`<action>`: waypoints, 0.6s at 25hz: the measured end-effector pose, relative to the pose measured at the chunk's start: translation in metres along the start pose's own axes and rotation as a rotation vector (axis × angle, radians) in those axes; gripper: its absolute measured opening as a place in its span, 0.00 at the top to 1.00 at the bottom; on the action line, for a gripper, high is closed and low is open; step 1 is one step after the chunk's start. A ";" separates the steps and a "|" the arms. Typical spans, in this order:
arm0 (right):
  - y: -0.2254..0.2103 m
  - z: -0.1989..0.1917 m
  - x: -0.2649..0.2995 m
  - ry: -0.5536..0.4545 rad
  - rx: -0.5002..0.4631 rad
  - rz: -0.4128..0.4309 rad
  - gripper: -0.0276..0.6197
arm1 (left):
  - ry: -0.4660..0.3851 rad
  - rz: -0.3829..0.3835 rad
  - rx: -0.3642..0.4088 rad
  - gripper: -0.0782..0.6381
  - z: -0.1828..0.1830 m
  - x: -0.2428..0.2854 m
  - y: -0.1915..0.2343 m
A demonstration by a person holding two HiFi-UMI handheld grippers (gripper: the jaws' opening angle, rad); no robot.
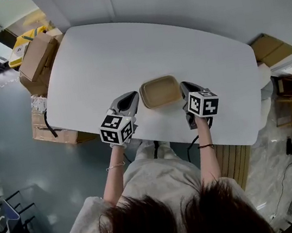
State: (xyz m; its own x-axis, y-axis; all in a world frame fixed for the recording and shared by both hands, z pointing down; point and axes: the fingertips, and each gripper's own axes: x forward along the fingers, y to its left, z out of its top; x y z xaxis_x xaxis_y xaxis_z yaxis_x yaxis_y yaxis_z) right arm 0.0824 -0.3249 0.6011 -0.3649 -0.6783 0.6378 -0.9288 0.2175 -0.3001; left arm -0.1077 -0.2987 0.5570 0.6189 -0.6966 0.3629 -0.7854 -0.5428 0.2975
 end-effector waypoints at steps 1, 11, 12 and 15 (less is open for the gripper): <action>0.001 0.001 -0.002 -0.005 -0.002 0.004 0.91 | -0.005 0.003 0.001 0.90 0.002 -0.001 -0.001; 0.006 0.013 -0.022 -0.045 -0.030 0.052 0.91 | -0.068 0.034 0.021 0.91 0.019 -0.016 -0.016; 0.007 0.014 -0.024 -0.049 -0.034 0.057 0.91 | -0.074 0.038 0.021 0.91 0.021 -0.018 -0.017; 0.010 0.017 -0.031 -0.062 -0.044 0.070 0.91 | -0.094 0.046 0.022 0.91 0.025 -0.024 -0.021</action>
State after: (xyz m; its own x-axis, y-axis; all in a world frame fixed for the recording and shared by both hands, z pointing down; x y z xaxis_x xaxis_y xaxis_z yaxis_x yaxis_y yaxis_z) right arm 0.0857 -0.3142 0.5663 -0.4259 -0.7019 0.5709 -0.9034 0.2957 -0.3104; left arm -0.1058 -0.2823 0.5204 0.5795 -0.7614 0.2906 -0.8135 -0.5188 0.2628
